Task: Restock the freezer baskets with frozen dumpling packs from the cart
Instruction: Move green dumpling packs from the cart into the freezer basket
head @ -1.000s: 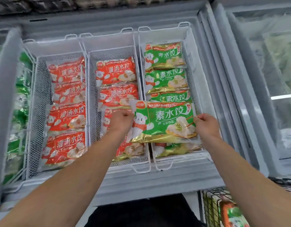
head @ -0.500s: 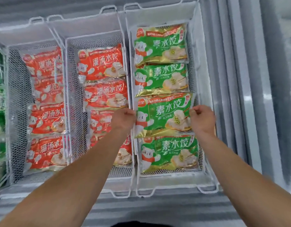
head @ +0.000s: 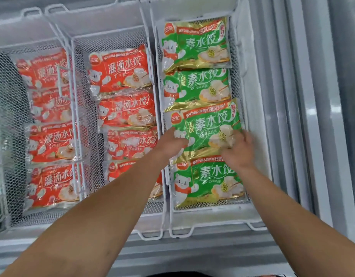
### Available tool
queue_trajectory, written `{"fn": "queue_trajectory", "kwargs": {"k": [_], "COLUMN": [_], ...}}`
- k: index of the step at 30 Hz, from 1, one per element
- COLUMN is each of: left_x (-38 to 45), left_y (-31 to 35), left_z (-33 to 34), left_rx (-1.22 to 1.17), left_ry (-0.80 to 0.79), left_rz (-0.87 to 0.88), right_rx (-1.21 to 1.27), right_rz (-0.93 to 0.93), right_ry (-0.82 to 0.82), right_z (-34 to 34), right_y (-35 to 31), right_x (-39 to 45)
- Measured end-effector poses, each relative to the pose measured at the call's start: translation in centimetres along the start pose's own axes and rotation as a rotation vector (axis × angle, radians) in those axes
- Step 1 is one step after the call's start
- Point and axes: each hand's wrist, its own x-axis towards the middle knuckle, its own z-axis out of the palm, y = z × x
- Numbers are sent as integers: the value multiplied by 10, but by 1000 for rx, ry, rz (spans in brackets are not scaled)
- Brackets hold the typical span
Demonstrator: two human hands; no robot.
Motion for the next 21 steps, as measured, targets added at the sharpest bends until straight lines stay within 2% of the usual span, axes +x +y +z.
{"fn": "queue_trajectory", "kwargs": {"k": [3,6,9,13,21], "left_x": [10,14,12,-14,-83], "left_y": [-5,-7,-12,-17,-37], "left_z": [-4,-12,-23,-30,-4], "left_rx": [-82,-160,-155,10,349], "left_ry": [-46,-70,-92,-93,-166], "left_rz": [44,94,146,273,485], "right_rx": [1,83,99,165,282], "right_rz": [22,27,25,-3,47], "right_ry": [-184,-206,-107,96,264], "right_z": [18,22,18,15,25], "right_y": [2,-4,-9,-9,25], "right_x": [-6,-4,-12,-61,-173]}}
